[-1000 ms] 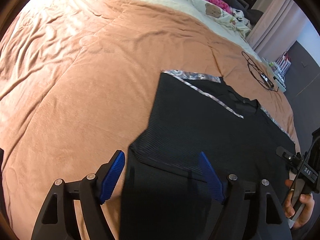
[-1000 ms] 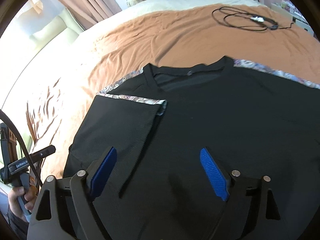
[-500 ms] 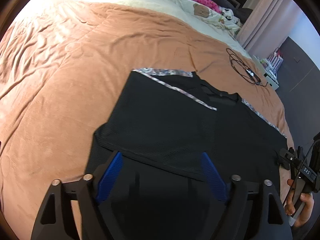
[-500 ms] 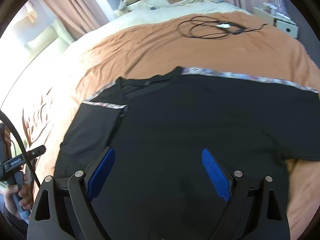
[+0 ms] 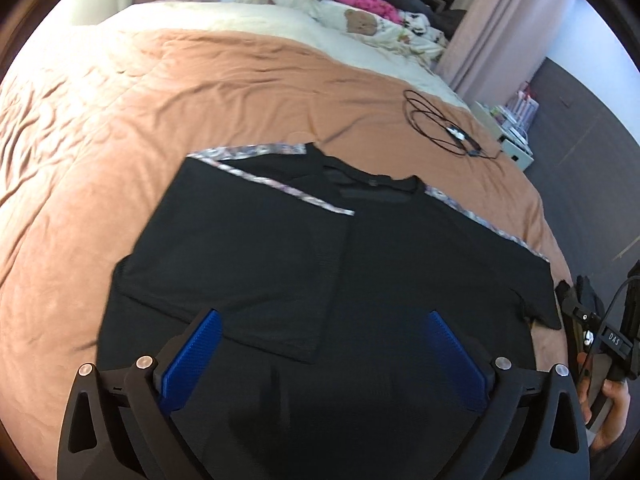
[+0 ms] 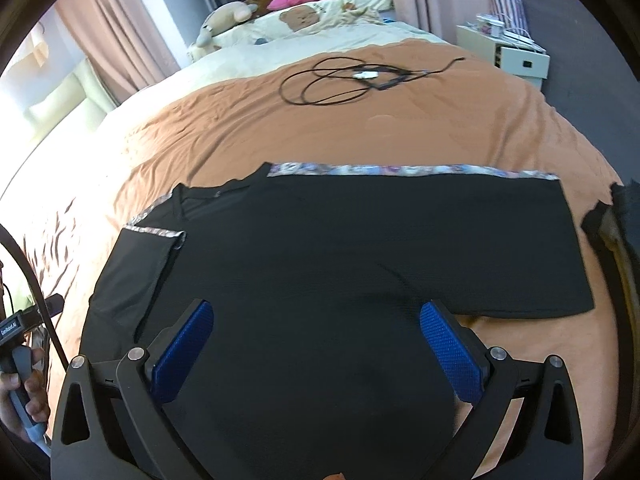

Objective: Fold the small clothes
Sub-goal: 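Open the left gripper and release the folded side onto the shirt, then grasp the other sleeve edge of the T-shirt with the right gripper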

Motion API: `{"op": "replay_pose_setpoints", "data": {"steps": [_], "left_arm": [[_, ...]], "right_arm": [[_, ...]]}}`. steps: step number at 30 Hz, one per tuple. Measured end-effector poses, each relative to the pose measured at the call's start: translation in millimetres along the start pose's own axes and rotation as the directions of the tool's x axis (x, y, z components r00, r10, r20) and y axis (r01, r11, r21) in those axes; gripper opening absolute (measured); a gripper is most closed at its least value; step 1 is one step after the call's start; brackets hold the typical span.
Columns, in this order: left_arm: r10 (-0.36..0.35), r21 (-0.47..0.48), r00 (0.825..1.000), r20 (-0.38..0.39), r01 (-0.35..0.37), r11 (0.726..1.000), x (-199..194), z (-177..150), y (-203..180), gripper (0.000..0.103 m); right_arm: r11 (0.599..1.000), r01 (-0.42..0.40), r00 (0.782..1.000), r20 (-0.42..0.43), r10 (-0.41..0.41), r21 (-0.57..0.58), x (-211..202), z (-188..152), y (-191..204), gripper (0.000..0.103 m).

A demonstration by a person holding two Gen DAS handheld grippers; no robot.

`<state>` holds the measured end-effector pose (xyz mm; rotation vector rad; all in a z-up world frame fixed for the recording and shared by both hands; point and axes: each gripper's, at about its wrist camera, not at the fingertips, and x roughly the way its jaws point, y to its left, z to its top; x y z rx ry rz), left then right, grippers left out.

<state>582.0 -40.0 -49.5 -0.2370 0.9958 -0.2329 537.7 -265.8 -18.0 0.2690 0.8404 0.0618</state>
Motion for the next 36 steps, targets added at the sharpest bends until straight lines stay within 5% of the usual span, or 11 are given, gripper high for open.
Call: {"op": "replay_pose_setpoints", "data": {"steps": [20, 25, 36], "left_arm": [[-0.066, 0.082, 0.998, -0.010, 0.067, 0.994, 32, -6, -101, 0.102], [-0.078, 0.097, 0.997, -0.015, 0.079, 0.992, 48, -8, -120, 0.096], [-0.090, 0.117, 0.994, -0.068, 0.097, 0.988, 95, -10, -144, 0.068]], "right_arm": [[0.990, 0.121, 0.992, 0.029, -0.124, 0.073, -30, 8, -98, 0.103], [0.986, 0.147, 0.989, -0.017, -0.146, 0.073, -17, 13, -119, 0.070], [0.972, 0.232, 0.969, -0.094, -0.229, 0.023, 27, 41, -137, 0.047]]}}
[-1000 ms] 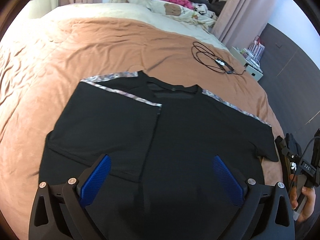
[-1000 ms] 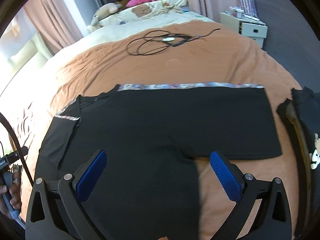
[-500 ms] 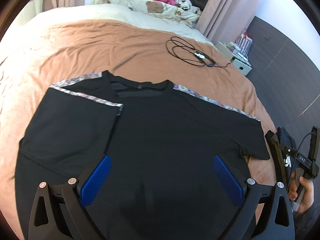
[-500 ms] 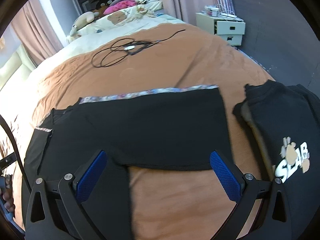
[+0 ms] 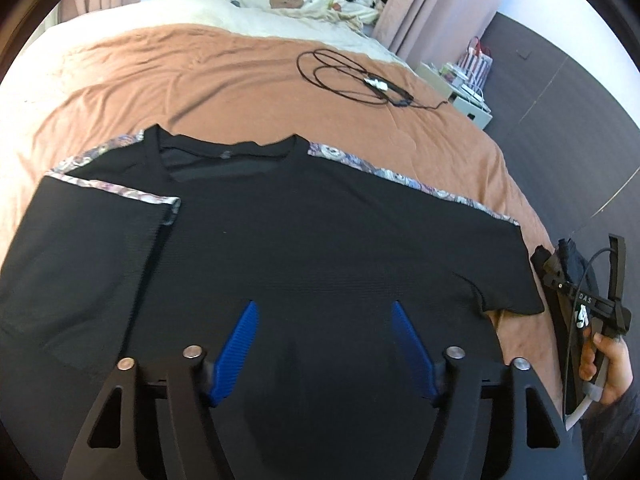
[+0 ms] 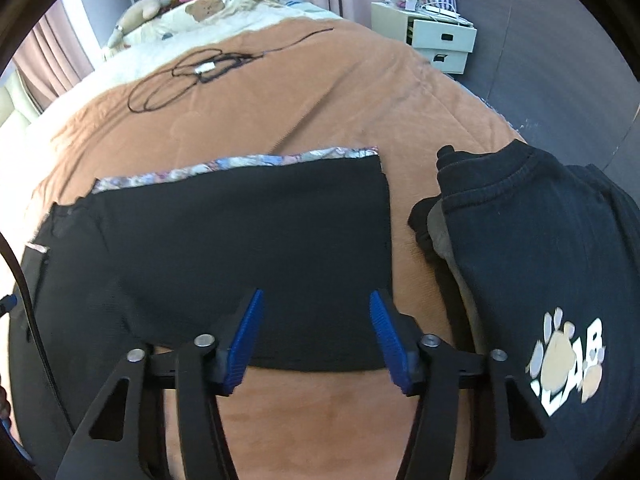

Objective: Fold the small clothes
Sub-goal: 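Grasp the other sleeve edge of the T-shirt with the right gripper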

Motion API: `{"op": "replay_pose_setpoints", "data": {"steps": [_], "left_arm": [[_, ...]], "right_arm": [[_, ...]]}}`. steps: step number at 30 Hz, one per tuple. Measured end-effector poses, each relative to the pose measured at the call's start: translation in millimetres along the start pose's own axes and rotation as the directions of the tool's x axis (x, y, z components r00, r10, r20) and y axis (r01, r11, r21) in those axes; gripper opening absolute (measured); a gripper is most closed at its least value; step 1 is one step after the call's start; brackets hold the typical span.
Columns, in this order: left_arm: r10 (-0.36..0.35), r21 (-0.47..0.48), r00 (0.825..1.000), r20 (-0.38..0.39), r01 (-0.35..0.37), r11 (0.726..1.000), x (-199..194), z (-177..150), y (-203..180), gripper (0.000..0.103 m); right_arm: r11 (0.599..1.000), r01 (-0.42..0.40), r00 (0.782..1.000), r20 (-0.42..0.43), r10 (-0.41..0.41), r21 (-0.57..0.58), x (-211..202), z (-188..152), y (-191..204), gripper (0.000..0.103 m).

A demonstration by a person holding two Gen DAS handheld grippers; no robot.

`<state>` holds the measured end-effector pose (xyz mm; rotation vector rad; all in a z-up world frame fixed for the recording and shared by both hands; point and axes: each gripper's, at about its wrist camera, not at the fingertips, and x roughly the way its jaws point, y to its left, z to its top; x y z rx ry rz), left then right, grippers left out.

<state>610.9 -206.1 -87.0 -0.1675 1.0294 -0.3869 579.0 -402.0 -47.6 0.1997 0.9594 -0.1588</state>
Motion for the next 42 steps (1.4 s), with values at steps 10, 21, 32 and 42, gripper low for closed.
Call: {"op": "replay_pose_setpoints", "data": {"steps": [10, 21, 32, 42], "left_arm": [[-0.010, -0.010, 1.000, -0.020, 0.010, 1.000, 30, 3, 4, 0.064], [-0.017, -0.025, 0.999, -0.049, 0.016, 1.000, 50, 1, 11, 0.063], [-0.044, -0.056, 0.999, -0.024, 0.042, 0.998, 31, 2, 24, 0.058], [-0.058, -0.087, 0.998, 0.018, 0.059, 0.994, -2, 3, 53, 0.058]], "right_arm": [[0.991, 0.119, 0.992, -0.037, -0.121, -0.057, 43, 17, 6, 0.042], [0.990, 0.131, 0.989, -0.066, -0.134, -0.051, 80, 25, 4, 0.035], [0.988, 0.099, 0.995, 0.005, -0.099, -0.118, 31, 35, 25, 0.001], [0.979, 0.089, 0.992, 0.108, -0.070, -0.181, -32, 40, 73, 0.001]]}}
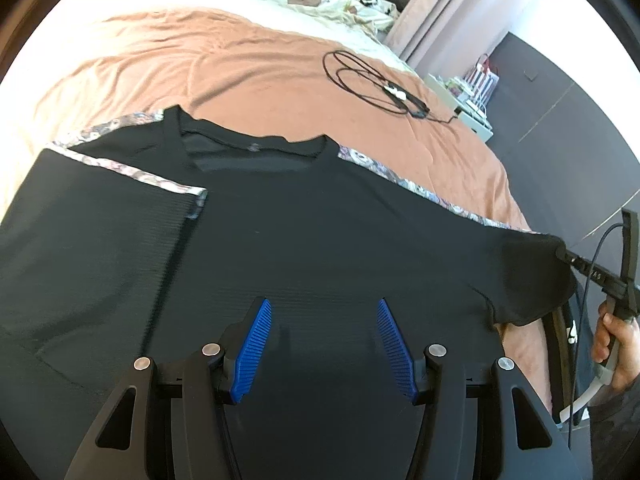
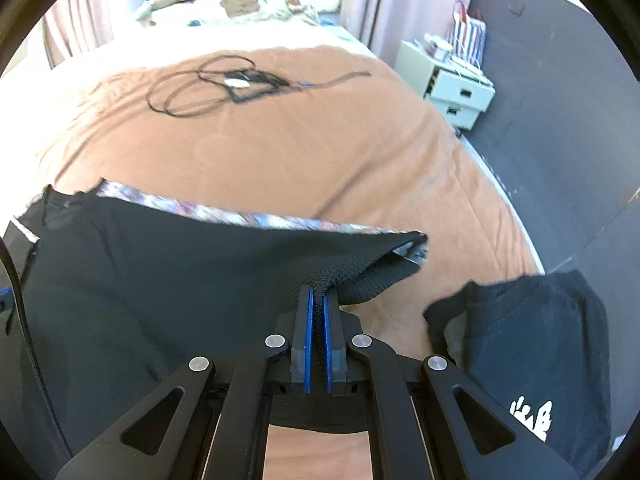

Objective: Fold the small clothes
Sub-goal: 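Grasp the other sleeve edge of the T-shirt with the right gripper, then fold the held sleeve over the shirt body with the right gripper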

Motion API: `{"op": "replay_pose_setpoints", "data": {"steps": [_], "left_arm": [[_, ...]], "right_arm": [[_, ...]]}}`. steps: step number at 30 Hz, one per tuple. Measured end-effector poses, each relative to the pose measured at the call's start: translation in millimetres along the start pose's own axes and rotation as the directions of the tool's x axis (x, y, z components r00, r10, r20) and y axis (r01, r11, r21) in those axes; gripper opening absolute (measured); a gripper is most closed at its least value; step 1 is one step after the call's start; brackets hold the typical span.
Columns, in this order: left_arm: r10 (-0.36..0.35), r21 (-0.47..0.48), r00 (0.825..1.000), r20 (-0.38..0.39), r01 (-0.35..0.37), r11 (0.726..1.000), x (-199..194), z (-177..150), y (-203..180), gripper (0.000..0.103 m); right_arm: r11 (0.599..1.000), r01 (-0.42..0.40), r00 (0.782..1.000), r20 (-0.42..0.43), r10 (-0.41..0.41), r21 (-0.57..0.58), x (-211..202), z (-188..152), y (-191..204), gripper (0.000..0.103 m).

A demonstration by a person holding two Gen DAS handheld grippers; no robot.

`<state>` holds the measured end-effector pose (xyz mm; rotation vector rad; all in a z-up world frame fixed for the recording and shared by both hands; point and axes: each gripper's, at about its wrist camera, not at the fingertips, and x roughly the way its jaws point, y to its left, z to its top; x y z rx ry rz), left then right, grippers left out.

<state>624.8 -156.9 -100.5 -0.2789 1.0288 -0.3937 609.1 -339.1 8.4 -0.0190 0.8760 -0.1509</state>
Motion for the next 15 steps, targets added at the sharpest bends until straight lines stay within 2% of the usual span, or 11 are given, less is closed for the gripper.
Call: {"op": "replay_pose_setpoints", "data": {"steps": [8, 15], "left_arm": [[0.001, -0.044, 0.999, 0.038, 0.000, 0.999, -31, 0, 34, 0.058], [0.004, -0.072, 0.998, 0.057, 0.000, 0.997, -52, -5, 62, 0.058]], "right_arm": [[0.998, -0.021, 0.998, 0.061, 0.025, -0.063, -38, 12, 48, 0.001], [0.992, -0.042, 0.995, 0.079, 0.052, -0.120, -55, 13, 88, 0.001]]}}
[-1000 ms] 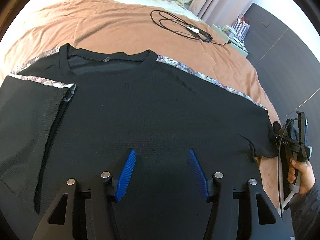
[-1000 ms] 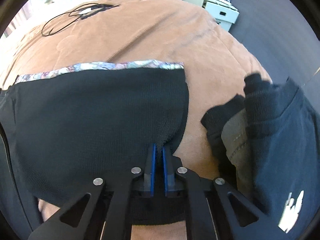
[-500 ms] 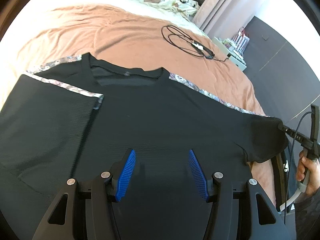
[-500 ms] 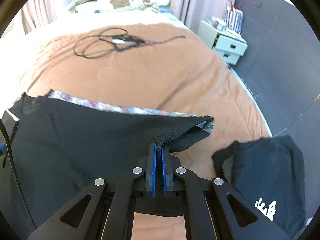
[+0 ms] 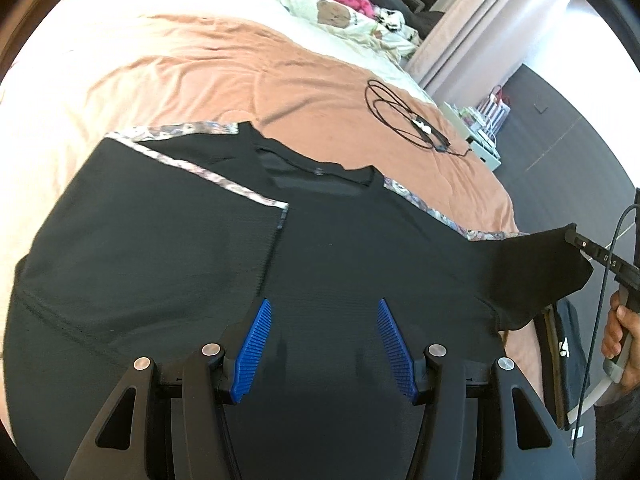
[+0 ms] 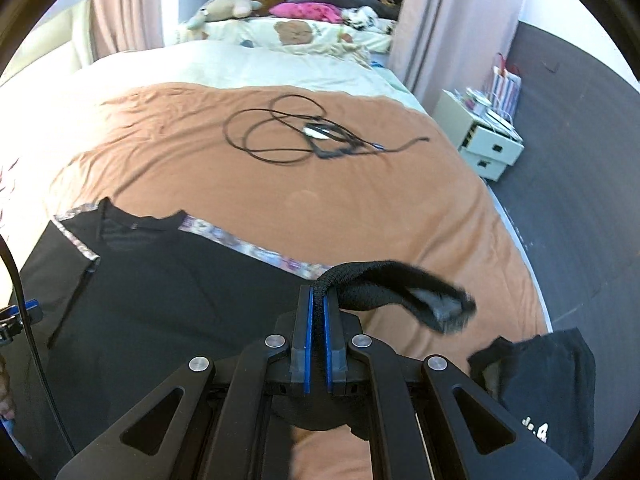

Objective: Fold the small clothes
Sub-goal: 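Fold the held sleeve over the shirt body with the right gripper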

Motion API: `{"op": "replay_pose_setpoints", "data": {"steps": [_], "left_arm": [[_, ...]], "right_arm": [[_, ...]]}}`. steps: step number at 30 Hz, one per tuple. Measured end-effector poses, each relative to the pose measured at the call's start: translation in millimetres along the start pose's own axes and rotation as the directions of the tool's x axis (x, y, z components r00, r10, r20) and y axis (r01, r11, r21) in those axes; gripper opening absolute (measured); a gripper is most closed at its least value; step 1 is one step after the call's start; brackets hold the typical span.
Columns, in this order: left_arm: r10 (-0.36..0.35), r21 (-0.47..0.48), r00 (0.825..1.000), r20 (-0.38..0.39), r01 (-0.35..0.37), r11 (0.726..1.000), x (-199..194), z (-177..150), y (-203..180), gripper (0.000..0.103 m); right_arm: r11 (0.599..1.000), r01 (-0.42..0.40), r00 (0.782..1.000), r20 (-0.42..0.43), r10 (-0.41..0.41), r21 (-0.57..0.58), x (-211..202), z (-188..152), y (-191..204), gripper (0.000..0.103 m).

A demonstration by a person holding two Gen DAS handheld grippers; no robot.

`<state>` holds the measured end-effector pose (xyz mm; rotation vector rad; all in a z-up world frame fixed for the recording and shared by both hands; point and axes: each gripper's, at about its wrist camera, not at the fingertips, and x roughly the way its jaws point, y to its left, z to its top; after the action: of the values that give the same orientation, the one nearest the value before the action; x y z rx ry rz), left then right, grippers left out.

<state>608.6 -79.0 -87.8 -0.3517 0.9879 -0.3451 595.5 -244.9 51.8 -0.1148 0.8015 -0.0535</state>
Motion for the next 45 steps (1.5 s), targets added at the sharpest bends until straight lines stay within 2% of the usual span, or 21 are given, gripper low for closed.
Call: {"op": "replay_pose_setpoints", "data": {"steps": [12, 21, 23, 24, 25, 26, 28, 33, 45], "left_arm": [[0.019, -0.049, 1.000, 0.022, -0.017, 0.999, -27, -5, 50, 0.058], [0.031, -0.082, 0.999, 0.021, -0.030, 0.996, -30, -9, 81, 0.058], [0.038, -0.081, 0.999, 0.018, -0.037, 0.996, -30, -10, 84, 0.058], [0.039, -0.081, 0.999, 0.017, -0.037, 0.996, -31, -9, 86, 0.058], [0.038, -0.079, 0.999, 0.017, -0.037, 0.996, -31, -9, 87, 0.058], [0.039, -0.078, 0.999, 0.017, -0.038, 0.996, -31, -10, 87, 0.058], [0.040, -0.075, 0.999, 0.016, -0.039, 0.996, -32, -10, 87, 0.058], [0.034, -0.068, 0.999, 0.011, -0.033, 0.997, -28, -8, 78, 0.058], [0.029, 0.017, 0.999, -0.026, -0.028, 0.999, 0, -4, 24, 0.058]], "right_arm": [[0.995, -0.060, 0.998, -0.029, 0.058, -0.083, 7, 9, 59, 0.001], [0.981, -0.134, 0.990, -0.072, 0.125, -0.138, 24, 12, 105, 0.004], [0.978, -0.159, 0.986, -0.078, 0.149, -0.137, 24, 13, 110, 0.025], [0.977, -0.167, 0.985, -0.070, 0.159, -0.134, 22, 13, 111, 0.064], [0.978, -0.164, 0.986, -0.044, 0.159, -0.130, 18, 13, 108, 0.085], [0.978, -0.164, 0.987, -0.022, 0.162, -0.126, 14, 14, 104, 0.085], [0.976, -0.190, 0.982, -0.034, 0.188, -0.105, 14, 14, 96, 0.085], [0.981, -0.178, 0.984, -0.041, 0.176, -0.070, 17, 3, 72, 0.085], [0.990, -0.138, 0.988, -0.061, 0.140, 0.039, 21, -34, 7, 0.085]]}}
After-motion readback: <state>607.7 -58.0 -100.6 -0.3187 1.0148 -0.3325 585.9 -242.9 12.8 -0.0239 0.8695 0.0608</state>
